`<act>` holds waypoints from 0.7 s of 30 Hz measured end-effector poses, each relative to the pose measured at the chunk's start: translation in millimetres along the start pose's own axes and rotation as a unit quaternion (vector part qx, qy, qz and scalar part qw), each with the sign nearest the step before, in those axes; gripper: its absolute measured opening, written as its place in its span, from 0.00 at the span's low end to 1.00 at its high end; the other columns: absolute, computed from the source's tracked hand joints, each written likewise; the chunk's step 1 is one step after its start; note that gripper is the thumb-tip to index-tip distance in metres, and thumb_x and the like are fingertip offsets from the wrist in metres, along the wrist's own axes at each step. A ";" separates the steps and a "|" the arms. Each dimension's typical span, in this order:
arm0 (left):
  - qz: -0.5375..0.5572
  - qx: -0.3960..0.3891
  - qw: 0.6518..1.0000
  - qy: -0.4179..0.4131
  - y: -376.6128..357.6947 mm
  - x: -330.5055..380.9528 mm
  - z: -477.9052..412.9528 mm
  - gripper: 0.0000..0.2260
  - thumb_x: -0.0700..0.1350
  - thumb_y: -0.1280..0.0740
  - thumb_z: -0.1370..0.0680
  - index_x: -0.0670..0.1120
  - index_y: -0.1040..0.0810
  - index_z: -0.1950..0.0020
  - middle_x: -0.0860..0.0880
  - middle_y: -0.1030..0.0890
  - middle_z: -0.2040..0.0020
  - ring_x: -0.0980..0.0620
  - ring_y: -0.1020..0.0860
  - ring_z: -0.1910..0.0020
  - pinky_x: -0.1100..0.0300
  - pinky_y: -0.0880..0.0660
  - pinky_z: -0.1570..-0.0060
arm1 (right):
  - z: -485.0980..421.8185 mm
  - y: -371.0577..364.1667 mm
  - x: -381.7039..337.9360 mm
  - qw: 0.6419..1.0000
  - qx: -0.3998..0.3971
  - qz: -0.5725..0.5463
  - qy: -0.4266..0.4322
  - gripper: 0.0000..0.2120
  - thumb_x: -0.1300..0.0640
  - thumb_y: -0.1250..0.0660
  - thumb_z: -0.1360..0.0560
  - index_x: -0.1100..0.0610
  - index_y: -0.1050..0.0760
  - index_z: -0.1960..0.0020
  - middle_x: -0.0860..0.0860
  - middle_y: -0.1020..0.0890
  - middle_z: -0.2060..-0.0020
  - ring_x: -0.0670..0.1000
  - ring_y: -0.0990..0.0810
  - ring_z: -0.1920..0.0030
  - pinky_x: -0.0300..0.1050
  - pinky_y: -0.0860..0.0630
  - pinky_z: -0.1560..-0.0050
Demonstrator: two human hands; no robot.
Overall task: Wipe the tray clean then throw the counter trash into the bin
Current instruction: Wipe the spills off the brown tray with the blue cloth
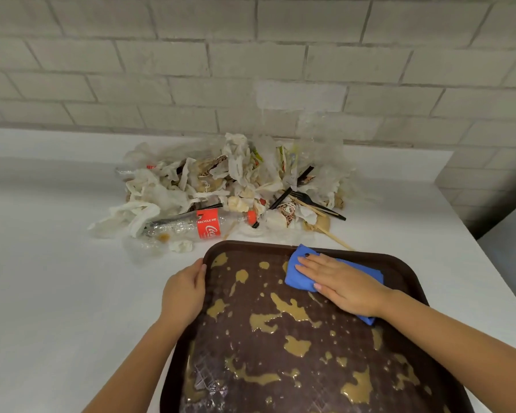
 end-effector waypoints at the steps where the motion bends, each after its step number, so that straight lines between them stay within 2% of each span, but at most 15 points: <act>1: 0.002 0.000 1.000 0.001 0.0 -0.2 -0.2 0.17 0.46 0.47 0.18 0.44 0.25 0.34 0.43 0.19 0.44 0.43 0.22 0.44 0.56 0.29 0.46 | -6.7 -0.2 -5.0 1.000 -0.002 0.000 0.011 0.28 0.39 0.66 0.24 0.43 0.56 0.25 0.39 0.55 0.25 0.37 0.60 0.26 0.32 0.66 0.29; 5: 0.014 -0.005 1.000 0.008 -1.6 -3.1 -0.4 0.17 0.47 0.48 0.17 0.45 0.24 0.36 0.45 0.18 0.45 0.45 0.22 0.46 0.59 0.30 0.47 | -34.8 -0.3 -25.8 0.999 -0.006 -0.002 0.050 0.29 0.39 0.66 0.25 0.43 0.56 0.25 0.39 0.56 0.26 0.38 0.60 0.26 0.34 0.65 0.28; 9: 0.015 -0.005 1.000 0.013 -0.9 -2.2 0.1 0.17 0.47 0.47 0.17 0.44 0.24 0.37 0.44 0.18 0.45 0.44 0.22 0.46 0.57 0.30 0.46 | -59.7 -1.5 -44.9 0.997 -0.004 0.006 0.079 0.28 0.42 0.62 0.22 0.46 0.52 0.23 0.41 0.55 0.25 0.40 0.60 0.25 0.35 0.65 0.28; 13: 0.034 -0.005 0.999 0.013 -4.2 -9.6 -2.4 0.16 0.47 0.47 0.18 0.43 0.22 0.44 0.43 0.17 0.52 0.44 0.21 0.53 0.53 0.27 0.52 | -78.7 -1.8 -60.6 0.995 0.002 0.010 0.100 0.23 0.50 0.53 0.17 0.49 0.49 0.23 0.44 0.53 0.23 0.42 0.59 0.24 0.36 0.64 0.27; 18: 0.047 -0.001 0.999 0.008 -6.8 -13.2 -4.0 0.15 0.46 0.46 0.18 0.42 0.21 0.48 0.45 0.17 0.57 0.46 0.21 0.58 0.52 0.27 0.56 | -101.5 -1.1 -80.0 0.994 0.007 -0.001 0.112 0.23 0.52 0.51 0.17 0.50 0.46 0.23 0.46 0.51 0.23 0.44 0.56 0.24 0.40 0.61 0.25; 21: 0.052 0.000 0.999 0.003 -7.8 -15.0 -5.0 0.15 0.46 0.46 0.18 0.42 0.21 0.50 0.45 0.18 0.59 0.46 0.21 0.59 0.50 0.26 0.57 | -113.9 1.3 -92.4 0.994 0.016 -0.012 0.111 0.23 0.52 0.49 0.18 0.50 0.45 0.24 0.46 0.49 0.23 0.44 0.55 0.24 0.35 0.63 0.28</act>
Point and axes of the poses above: each hand's wrist, its own z-axis away from the middle knuckle, its own y-axis out of the back of the hand, x = y × z, the point moved 7 cm from there along -z, towards the middle knuckle
